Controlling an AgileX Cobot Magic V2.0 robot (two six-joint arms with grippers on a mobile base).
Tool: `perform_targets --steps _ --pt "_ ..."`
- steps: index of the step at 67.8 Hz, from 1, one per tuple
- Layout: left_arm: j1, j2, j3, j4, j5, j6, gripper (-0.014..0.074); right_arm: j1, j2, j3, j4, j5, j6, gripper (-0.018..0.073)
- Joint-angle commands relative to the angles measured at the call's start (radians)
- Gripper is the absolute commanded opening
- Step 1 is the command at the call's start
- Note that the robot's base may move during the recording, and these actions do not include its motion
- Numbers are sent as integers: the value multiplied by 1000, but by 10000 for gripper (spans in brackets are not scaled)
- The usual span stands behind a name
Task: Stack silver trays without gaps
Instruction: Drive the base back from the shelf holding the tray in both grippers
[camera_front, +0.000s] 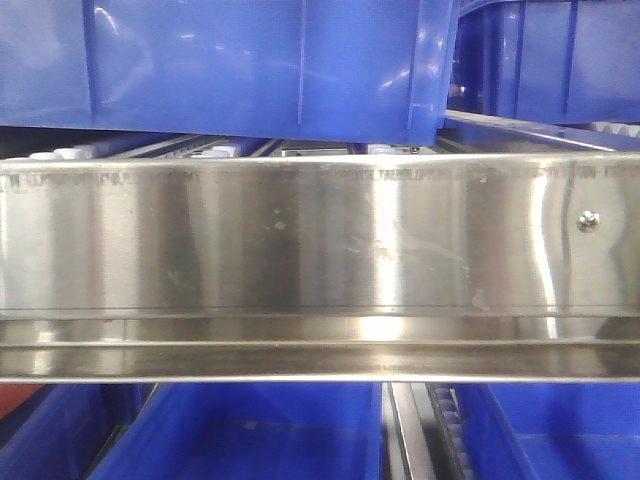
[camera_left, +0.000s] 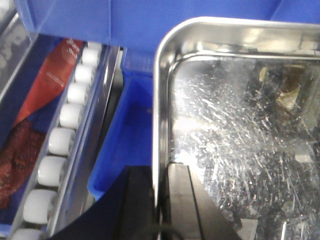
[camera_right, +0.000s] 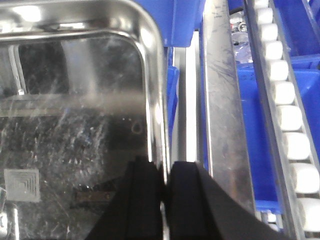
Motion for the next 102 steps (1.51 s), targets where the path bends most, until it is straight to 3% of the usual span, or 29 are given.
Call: perform_targets --steps 1,102 --pt "-16 -2 -1 29 -75 0 -16 13 -6 -3 -10 -109 -2 -23" --pt "-16 -2 -1 51 -75 0 -16 13 -6 -3 -22 -152 -2 -23"
